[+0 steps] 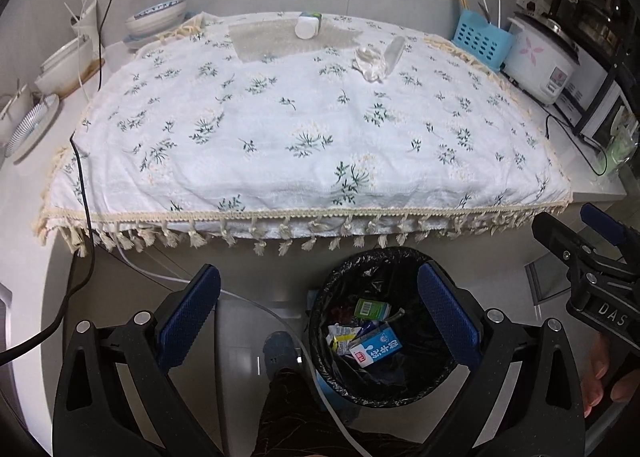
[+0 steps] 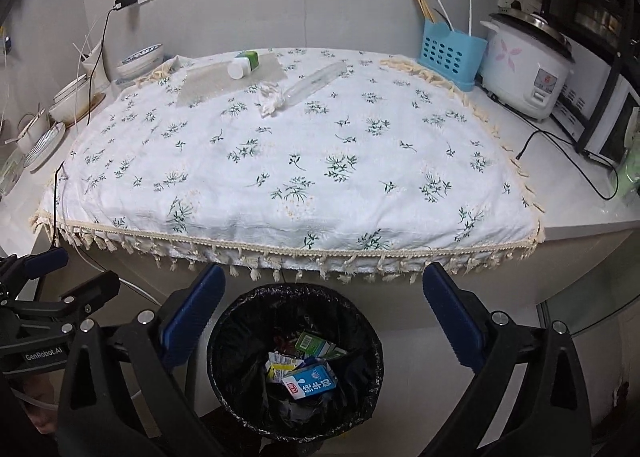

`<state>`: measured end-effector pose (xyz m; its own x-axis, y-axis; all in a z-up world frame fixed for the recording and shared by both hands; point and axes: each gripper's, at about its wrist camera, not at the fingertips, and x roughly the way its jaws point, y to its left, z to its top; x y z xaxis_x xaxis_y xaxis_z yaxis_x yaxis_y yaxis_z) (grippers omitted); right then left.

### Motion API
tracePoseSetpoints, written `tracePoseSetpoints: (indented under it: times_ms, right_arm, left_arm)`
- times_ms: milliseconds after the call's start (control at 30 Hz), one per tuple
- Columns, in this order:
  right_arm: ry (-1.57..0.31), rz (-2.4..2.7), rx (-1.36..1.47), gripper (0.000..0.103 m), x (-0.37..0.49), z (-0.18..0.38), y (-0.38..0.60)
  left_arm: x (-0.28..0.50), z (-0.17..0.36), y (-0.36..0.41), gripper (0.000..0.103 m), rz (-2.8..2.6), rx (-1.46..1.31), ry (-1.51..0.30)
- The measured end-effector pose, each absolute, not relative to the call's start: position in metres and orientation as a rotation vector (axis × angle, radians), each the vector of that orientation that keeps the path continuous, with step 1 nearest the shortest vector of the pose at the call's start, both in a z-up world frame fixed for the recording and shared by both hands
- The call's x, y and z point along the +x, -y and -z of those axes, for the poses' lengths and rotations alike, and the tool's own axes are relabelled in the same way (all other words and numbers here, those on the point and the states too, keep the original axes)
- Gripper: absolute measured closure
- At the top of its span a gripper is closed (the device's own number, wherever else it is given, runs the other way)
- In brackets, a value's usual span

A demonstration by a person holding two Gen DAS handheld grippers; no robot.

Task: Collect trash
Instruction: 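Raise both open tools from the bin back over the counter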

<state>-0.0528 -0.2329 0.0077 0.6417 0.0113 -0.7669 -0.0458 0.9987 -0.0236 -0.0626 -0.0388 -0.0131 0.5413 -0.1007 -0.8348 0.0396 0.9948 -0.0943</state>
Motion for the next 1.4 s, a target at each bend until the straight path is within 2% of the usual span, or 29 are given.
tracePoseSetpoints:
  times_ms: [767, 1300, 1400]
  right_arm:
    - [-0.762, -0.003, -0.040, 0.008, 0.000, -0.070, 0.227]
    - [-0.796, -0.015, -0.013, 0.008, 0.058, -0.072, 0.215]
    - [-0.819, -0.025, -0.006, 0.012, 0.072, -0.068, 0.212]
  left_arm:
    - [0.002, -0.045, 0.024, 0.006, 0.121, -0.076, -0.912]
    - [0.075, -0.055, 0.007, 0.007, 0.113, -0.068, -0.917]
    - [0.093, -0.055, 0.002, 0.007, 0.111, -0.073, -0.919]
